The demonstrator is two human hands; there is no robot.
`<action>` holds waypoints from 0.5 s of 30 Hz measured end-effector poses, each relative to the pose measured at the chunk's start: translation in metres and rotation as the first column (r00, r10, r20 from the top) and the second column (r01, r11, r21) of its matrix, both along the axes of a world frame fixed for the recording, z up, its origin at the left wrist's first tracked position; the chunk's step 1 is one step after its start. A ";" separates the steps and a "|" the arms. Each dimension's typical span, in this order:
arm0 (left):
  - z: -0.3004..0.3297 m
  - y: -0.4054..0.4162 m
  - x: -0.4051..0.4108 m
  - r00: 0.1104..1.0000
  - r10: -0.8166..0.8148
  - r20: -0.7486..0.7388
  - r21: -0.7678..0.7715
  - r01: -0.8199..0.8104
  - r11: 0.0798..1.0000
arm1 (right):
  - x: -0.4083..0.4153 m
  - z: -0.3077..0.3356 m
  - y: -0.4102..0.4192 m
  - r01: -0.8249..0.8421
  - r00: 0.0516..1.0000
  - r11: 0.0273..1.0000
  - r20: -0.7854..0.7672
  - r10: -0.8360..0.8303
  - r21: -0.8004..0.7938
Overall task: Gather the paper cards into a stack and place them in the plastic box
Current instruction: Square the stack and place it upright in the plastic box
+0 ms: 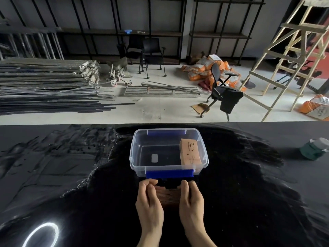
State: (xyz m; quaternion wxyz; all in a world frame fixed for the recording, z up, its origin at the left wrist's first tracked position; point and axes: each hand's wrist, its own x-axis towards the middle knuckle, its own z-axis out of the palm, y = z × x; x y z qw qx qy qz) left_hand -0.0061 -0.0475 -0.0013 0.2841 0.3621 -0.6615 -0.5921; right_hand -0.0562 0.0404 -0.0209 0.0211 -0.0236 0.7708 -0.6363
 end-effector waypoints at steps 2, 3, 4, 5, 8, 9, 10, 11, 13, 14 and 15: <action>0.004 -0.002 -0.003 1.000 0.020 -0.024 -0.028 -0.020 0.999 | -0.002 0.003 -0.001 -0.005 1.000 1.000 -0.017 0.005 -0.014; 0.002 -0.003 -0.004 0.999 0.023 -0.029 -0.048 -0.025 0.999 | -0.002 0.003 -0.002 -0.016 1.000 1.000 -0.021 0.016 -0.019; -0.001 -0.004 -0.004 0.999 0.024 -0.027 -0.068 -0.026 0.997 | -0.003 0.002 -0.003 -0.028 0.999 0.999 -0.030 0.027 -0.018; -0.003 -0.004 -0.003 1.000 0.022 -0.020 -0.081 -0.023 0.996 | -0.001 0.000 -0.002 -0.033 0.999 0.999 -0.040 0.033 -0.011; -0.008 -0.006 -0.002 1.000 0.005 -0.016 -0.088 -0.007 0.996 | 0.000 -0.004 -0.004 -0.030 0.998 1.000 -0.053 0.030 0.001; -0.009 -0.006 -0.002 1.000 0.001 -0.005 -0.095 -0.001 0.995 | -0.001 -0.005 -0.004 -0.022 0.998 1.000 -0.051 0.022 0.004; -0.009 -0.007 -0.002 1.000 -0.005 0.002 -0.111 0.006 0.994 | -0.001 -0.005 -0.004 -0.016 0.999 1.000 -0.051 0.016 0.006; -0.010 -0.009 -0.002 1.000 -0.022 0.009 -0.125 0.023 0.992 | -0.001 -0.005 -0.004 -0.015 0.999 1.000 -0.049 0.016 0.008; -0.011 -0.013 0.003 0.995 -0.089 0.047 -0.149 0.095 0.984 | -0.001 -0.006 -0.003 -0.024 0.999 1.000 -0.042 0.024 0.011; -0.010 -0.015 0.006 0.988 -0.130 0.078 -0.182 0.142 0.973 | -0.001 -0.005 -0.003 -0.026 0.999 1.000 -0.042 0.026 0.013; -0.008 -0.019 0.011 0.980 -0.168 0.107 -0.238 0.189 0.953 | 0.000 -0.005 -0.003 -0.026 0.999 1.000 -0.043 0.027 0.012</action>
